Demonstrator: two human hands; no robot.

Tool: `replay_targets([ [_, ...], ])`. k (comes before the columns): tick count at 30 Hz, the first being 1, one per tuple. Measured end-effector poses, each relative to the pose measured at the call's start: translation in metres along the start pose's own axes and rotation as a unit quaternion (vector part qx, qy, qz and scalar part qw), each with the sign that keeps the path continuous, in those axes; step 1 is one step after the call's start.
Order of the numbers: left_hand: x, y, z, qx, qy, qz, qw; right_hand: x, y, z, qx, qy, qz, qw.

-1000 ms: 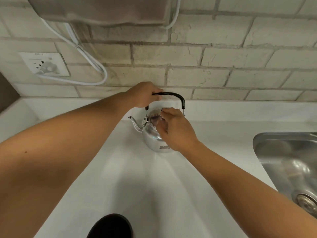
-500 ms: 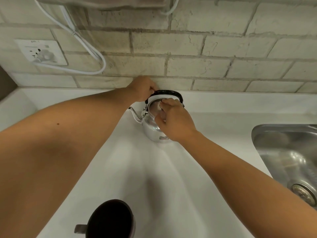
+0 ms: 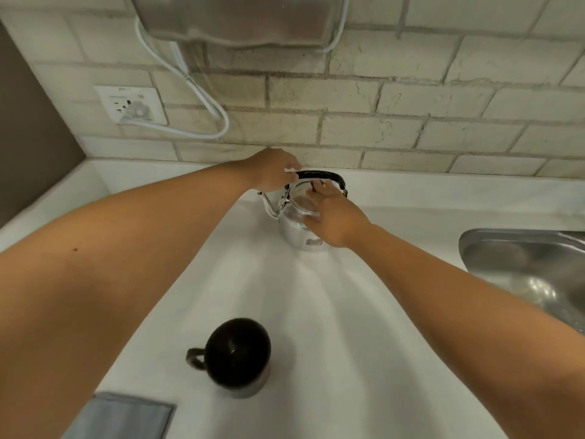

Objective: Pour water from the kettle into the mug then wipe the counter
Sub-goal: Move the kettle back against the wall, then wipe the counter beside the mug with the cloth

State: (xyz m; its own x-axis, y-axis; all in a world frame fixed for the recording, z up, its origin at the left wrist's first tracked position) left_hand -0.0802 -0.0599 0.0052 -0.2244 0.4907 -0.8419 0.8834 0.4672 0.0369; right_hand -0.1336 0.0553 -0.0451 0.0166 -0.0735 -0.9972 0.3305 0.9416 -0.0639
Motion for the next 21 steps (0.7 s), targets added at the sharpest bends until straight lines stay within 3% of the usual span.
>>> replay_targets([
  [4, -0.022, 0.064, -0.027, 0.016, 0.014, -0.024, 0.999, -0.021, 0.037, 0.014, 0.007, -0.051, -0.068, 0.996],
  [8, -0.035, 0.148, -0.032, 0.041, 0.085, -0.133, 0.987, -0.036, 0.095, 0.046, -0.003, -0.108, -0.156, 0.982],
  [14, 0.014, 0.297, 0.040, -0.033, 0.136, -0.306, 0.942, 0.015, 0.201, 0.086, 0.050, -0.154, -0.143, 0.976],
  [18, 0.084, 0.384, 0.098, -0.138, 0.103, -0.293, 0.940, 0.066, 0.259, 0.105, 0.086, -0.133, -0.071, 0.985],
  [21, 0.125, 0.424, 0.118, -0.162, 0.051, -0.201, 0.965, 0.092, 0.288, 0.127, 0.086, -0.087, -0.035, 0.992],
])
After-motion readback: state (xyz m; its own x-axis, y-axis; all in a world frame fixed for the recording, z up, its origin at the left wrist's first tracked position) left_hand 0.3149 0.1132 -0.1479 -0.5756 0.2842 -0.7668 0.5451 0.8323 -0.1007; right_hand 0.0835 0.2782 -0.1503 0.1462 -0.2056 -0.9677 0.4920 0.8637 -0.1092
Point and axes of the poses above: each hand's wrist, its own y-axis away from the middle knuckle, its own x-axis out of the palm, z = x × y, the point moved 7 cm from there along -y, towards the middle knuckle, and after that the axes turned 11 degrees about y, right-handed, at the moved point
